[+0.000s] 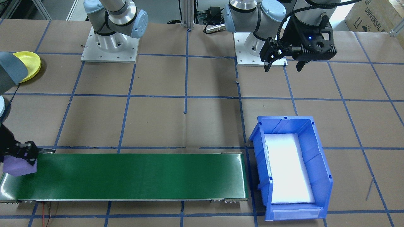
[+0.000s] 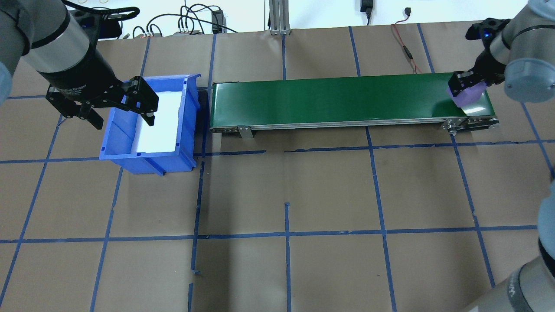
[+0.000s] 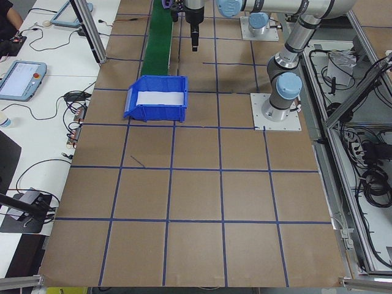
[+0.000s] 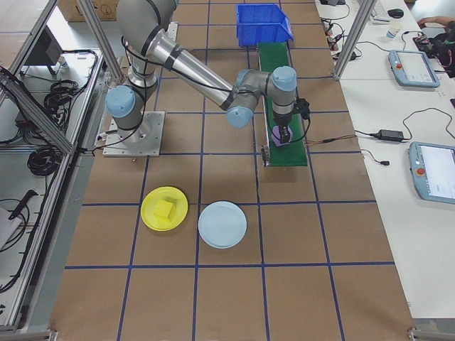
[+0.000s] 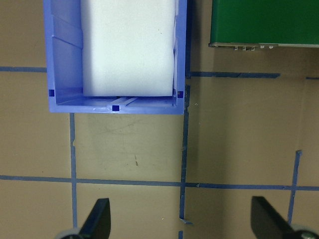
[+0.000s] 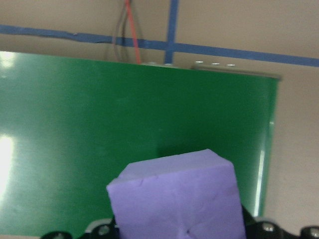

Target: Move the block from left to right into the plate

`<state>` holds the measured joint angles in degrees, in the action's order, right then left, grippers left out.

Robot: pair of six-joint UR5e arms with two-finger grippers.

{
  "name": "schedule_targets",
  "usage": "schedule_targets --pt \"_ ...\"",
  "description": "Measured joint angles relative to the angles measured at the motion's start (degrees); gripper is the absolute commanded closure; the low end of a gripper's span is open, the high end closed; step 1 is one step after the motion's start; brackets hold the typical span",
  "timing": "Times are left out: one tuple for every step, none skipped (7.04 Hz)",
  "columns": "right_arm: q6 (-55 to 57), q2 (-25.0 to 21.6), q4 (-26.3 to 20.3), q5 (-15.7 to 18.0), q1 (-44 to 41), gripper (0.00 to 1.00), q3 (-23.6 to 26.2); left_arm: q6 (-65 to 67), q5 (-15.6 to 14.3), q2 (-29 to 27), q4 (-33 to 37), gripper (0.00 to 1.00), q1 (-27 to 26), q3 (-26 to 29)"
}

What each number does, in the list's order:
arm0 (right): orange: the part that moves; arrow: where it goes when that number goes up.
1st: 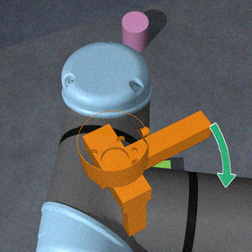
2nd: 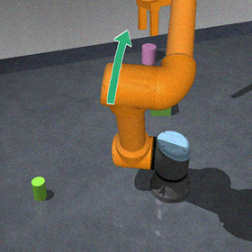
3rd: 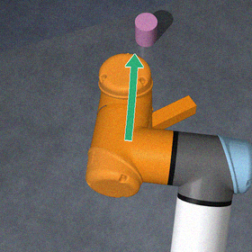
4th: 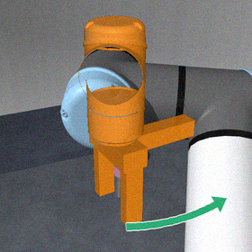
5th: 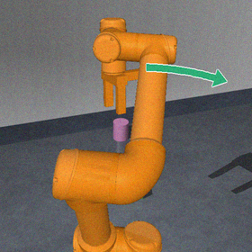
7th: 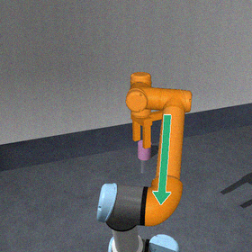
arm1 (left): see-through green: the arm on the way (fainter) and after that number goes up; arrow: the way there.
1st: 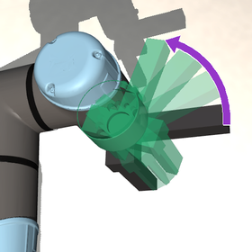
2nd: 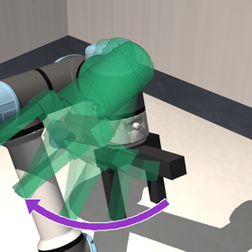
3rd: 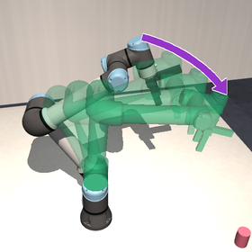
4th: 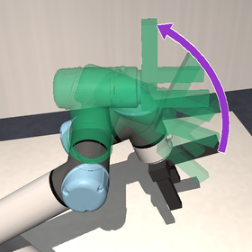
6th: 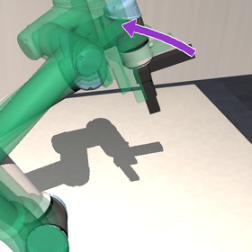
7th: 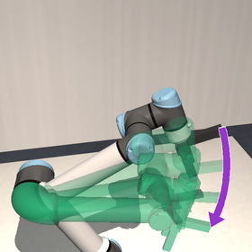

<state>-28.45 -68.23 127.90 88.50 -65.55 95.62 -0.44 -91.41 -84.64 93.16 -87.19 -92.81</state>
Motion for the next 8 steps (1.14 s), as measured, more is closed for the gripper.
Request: schedule_targets --pt "-0.6 -1.4 -0.3 0.9 4.3 0.64 -0.5 0.0 0.0 0.0 0.0 0.0 0.0 0.0" --pt "-3.1 -2.5 -0.9 1.2 9.8 0.64 -0.2 0.0 0.1 0.0 0.0 0.0 0.0 0.0" --pt "-7.7 -3.1 -2.0 1.1 17.0 0.64 1.0 0.0 0.1 0.0 0.0 0.0 0.0 0.0" --pt "-13.7 -3.4 -2.6 0.7 24.9 0.64 3.3 0.0 0.0 0.0 0.0 0.0 0.0 0.0" --pt "-19.2 -3.4 -2.5 0.4 31.1 0.47 5.6 0.0 0.0 0.1 0.0 0.0 0.0 0.0" --pt "-22.0 -3.2 -2.4 0.2 35.3 0.15 7.6 0.0 0.0 0.1 0.0 0.0 -0.1 0.0" --pt "-23.0 -2.9 -2.2 0.0 37.4 0.0 9.1 0.0 0.0 0.1 0.1 0.0 -0.1 0.0" --pt "-23.2 -2.6 -1.8 -0.1 38.1 0.0 9.8 0.0 0.0 0.1 0.1 0.0 -0.2 0.0"
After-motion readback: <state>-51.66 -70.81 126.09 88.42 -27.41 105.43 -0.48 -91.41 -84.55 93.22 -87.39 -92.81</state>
